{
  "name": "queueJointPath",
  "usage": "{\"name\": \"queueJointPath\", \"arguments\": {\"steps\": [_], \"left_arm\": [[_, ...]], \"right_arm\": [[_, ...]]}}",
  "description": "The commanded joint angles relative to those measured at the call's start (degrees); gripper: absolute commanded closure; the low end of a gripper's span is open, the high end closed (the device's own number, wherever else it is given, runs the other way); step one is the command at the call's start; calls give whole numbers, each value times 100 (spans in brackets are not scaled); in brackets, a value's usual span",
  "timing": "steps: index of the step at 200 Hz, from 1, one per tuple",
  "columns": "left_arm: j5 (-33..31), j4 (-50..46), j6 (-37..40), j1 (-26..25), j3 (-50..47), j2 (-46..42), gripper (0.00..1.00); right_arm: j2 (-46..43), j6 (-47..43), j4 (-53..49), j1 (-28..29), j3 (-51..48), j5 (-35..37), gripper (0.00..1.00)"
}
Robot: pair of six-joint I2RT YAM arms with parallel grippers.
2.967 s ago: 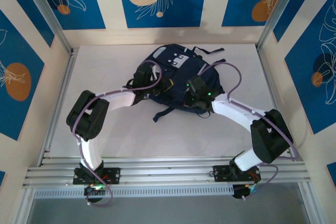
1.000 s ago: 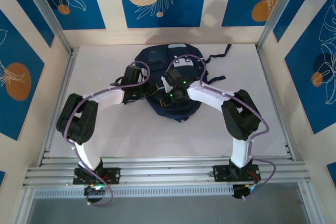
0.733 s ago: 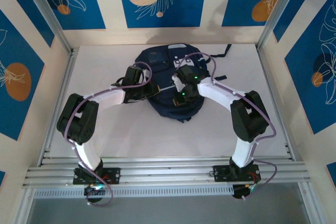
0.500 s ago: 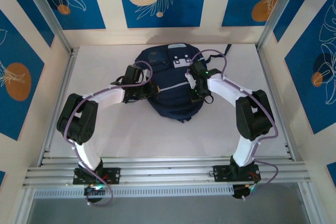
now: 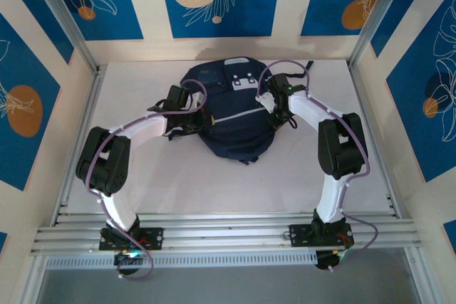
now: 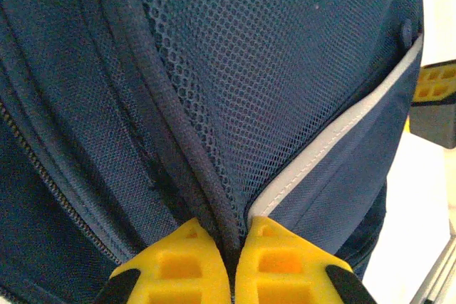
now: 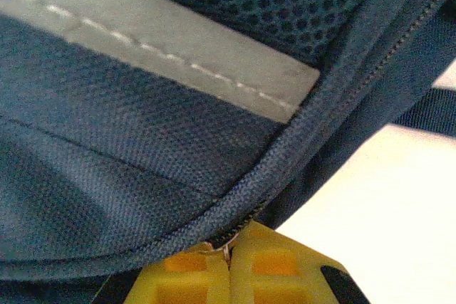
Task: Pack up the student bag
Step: Unzip the student bag at the top-center of the table.
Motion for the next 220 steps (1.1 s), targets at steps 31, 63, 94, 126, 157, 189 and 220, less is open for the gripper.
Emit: {"name": "queueJointPath", "arguments": {"steps": [31, 63, 94, 126, 157, 189, 220], "left_arm": [[-589, -532, 159, 690, 795, 178, 100], [-633, -799, -103, 681, 1127, 252, 54], [-862, -889, -325, 632, 583, -345, 39], [-913, -479, -927, 349, -599, -1127, 38], [-893, 236, -1768, -77, -1640, -1425, 38], [-1382, -182, -1483, -219, -1671, -1488, 35], [-2164, -1404, -517, -83, -947, -1779, 29]], "right_arm": [[-759, 660, 666, 878, -1150, -1894, 100], [-577, 1440, 1022, 1752, -956, -2206, 100], [-234, 2104, 947, 2247, -205, -2056, 100], [-73, 2871, 803, 2403, 212, -1841, 100], [-116, 2963, 718, 2540, 123, -1994, 100], [-171, 3023, 544, 2536, -30, -1981, 100], [-423, 3154, 760, 2524, -314, -2076, 100]]}}
